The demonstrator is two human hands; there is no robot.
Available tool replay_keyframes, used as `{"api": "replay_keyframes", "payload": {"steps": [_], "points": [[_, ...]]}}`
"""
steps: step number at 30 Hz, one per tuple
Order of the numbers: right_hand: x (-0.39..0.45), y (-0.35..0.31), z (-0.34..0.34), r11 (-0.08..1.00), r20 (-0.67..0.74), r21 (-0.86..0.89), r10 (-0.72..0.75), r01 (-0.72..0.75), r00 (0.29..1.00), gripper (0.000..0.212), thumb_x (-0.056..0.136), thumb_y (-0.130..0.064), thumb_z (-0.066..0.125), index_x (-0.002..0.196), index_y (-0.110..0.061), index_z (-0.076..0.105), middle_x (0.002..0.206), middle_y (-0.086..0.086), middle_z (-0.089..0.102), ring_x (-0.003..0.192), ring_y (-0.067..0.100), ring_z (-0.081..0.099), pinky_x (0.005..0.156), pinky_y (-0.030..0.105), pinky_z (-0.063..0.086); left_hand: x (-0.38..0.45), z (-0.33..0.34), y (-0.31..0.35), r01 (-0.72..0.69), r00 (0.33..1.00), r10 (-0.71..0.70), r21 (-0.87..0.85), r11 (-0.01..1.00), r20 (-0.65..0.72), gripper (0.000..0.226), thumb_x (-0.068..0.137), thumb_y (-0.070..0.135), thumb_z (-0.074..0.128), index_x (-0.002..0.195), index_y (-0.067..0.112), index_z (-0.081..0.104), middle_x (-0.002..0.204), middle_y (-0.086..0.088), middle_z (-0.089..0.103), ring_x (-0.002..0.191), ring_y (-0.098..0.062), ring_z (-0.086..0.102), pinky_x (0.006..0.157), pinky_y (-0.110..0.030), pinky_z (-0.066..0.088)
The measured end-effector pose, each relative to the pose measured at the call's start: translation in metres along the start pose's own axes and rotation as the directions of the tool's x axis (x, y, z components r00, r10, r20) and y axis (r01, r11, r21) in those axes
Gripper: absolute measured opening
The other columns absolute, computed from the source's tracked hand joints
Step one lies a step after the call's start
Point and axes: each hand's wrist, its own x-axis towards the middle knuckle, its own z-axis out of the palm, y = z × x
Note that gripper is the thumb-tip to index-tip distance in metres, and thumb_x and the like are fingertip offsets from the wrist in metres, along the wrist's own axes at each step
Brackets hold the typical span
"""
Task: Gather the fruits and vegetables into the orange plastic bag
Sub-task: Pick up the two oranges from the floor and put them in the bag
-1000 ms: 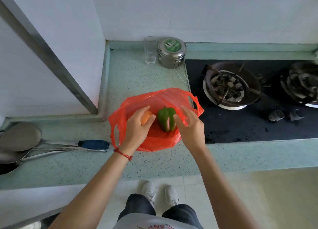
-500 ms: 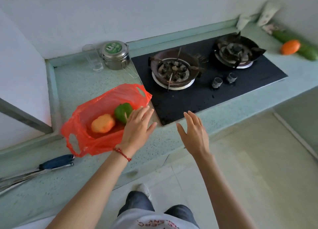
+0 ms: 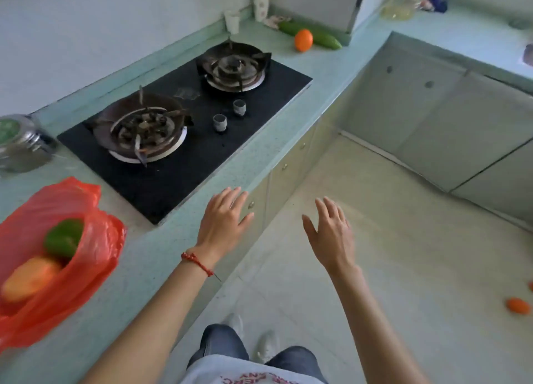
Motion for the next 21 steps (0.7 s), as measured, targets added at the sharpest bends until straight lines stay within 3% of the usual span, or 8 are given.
{"api": "replay_keyframes", "payload": {"steps": [2,8,13,18,21], "points": [[-0.011,0.022,-0.011,0.996,-0.035,-0.016,0.088,-0.088,0.996,0.046,0.082,-0.031,0.054,0.113,0.002,0.058,0.118,0.025,0.061,0.111,0.039,0.058,0.087,0.047,0.05,0.014,0.008,0.02,-0.083,0.996,0.083,-0.008,0.997,0.03,0.059,0.085,0.043,0.031,0.122,0.002,0.053,0.125,-0.02,0.058,0.12,-0.036,0.051,0.102,-0.048,0.039],[-0.054,0.071,-0.044,0.926,-0.179,-0.046,0.361,-0.374,0.915,0.044,0.081,-0.022,0.067,0.115,0.004,0.057,0.118,0.026,0.061,0.111,0.038,0.058,0.088,0.047,0.049,0.049,0.03,0.086,-0.355,0.929,0.359,-0.055,0.933,0.088,0.056,0.085,0.041,0.038,0.125,0.004,0.051,0.129,-0.019,0.055,0.123,-0.035,0.048,0.104,-0.05,0.035],[-0.103,0.096,-0.067,0.799,-0.29,-0.052,0.562,-0.599,0.774,0.043,0.079,-0.023,0.07,0.112,0.003,0.059,0.114,0.024,0.063,0.107,0.037,0.061,0.079,0.046,0.054,0.064,0.048,0.14,-0.539,0.819,0.551,-0.113,0.834,0.159,0.059,0.082,0.043,0.033,0.12,0.004,0.055,0.122,-0.019,0.06,0.116,-0.037,0.054,0.097,-0.052,0.041],[-0.143,0.108,-0.079,0.682,-0.35,-0.039,0.675,-0.73,0.65,0.045,0.083,-0.024,0.065,0.118,0.003,0.056,0.12,0.024,0.06,0.112,0.037,0.057,0.086,0.046,0.05,0.064,0.066,0.177,-0.635,0.731,0.659,-0.176,0.752,0.178,0.054,0.083,0.037,0.044,0.123,0.003,0.053,0.126,-0.02,0.057,0.121,-0.037,0.049,0.103,-0.052,0.035],[-0.152,0.113,-0.082,0.64,-0.377,-0.012,0.709,-0.769,0.596,0.046,0.086,-0.026,0.061,0.122,0.003,0.053,0.125,0.024,0.057,0.117,0.037,0.053,0.091,0.046,0.047,0.066,0.072,0.193,-0.666,0.694,0.696,-0.201,0.718,0.185,0.059,0.083,0.044,0.037,0.122,0.003,0.054,0.126,-0.02,0.057,0.121,-0.037,0.05,0.102,-0.052,0.035]]}}
